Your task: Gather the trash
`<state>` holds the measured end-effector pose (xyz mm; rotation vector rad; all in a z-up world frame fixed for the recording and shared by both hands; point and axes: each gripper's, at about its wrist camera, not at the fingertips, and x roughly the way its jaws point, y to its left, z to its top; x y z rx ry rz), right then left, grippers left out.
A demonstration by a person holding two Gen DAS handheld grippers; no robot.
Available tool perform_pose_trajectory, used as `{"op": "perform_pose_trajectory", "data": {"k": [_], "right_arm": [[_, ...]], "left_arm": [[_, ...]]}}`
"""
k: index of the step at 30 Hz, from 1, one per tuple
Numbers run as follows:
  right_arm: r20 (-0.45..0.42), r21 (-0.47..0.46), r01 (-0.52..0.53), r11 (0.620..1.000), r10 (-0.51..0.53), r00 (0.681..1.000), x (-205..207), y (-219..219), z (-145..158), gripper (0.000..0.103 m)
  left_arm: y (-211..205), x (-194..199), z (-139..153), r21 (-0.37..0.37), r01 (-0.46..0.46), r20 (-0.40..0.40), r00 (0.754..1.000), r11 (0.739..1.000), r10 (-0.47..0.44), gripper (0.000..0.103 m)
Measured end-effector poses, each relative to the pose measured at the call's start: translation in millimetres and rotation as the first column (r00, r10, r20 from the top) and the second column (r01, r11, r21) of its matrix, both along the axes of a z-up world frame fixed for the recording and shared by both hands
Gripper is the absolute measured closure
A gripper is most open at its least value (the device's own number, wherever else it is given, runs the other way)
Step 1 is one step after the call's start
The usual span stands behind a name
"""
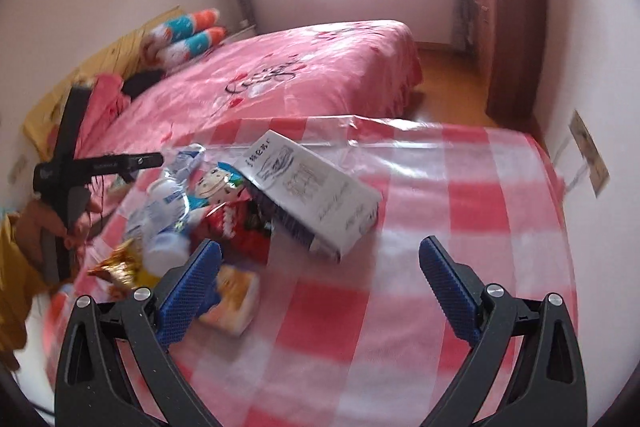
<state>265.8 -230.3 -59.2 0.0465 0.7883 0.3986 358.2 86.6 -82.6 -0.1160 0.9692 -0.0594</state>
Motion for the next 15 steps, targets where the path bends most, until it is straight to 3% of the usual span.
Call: {"op": "perform_pose_trajectory", "data": {"k": [6, 10, 15], "right_arm": [[0.002, -0.057, -0.071, 0.996, 0.071, 0.997, 38, 22, -9, 0.005], [-0.010, -0.100, -0.100, 0.990, 0.099, 0.995, 58, 35, -16, 0.005], [-0.063, -0.145, -0.156, 0.977, 0.148, 0.987, 74, 54, -33, 0.008]], "left_arm": [[-10, 25, -18, 0.052, 0.019, -0.035, 0.999, 0.998, -0.017, 0.020], [-11, 38, -27, 0.062, 0.024, -0.062, 0.998, 0.998, -0.020, 0.044], [-21, 34, -30, 0.074, 0.069, -0.040, 0.997, 0.995, -0.066, 0.044]]}}
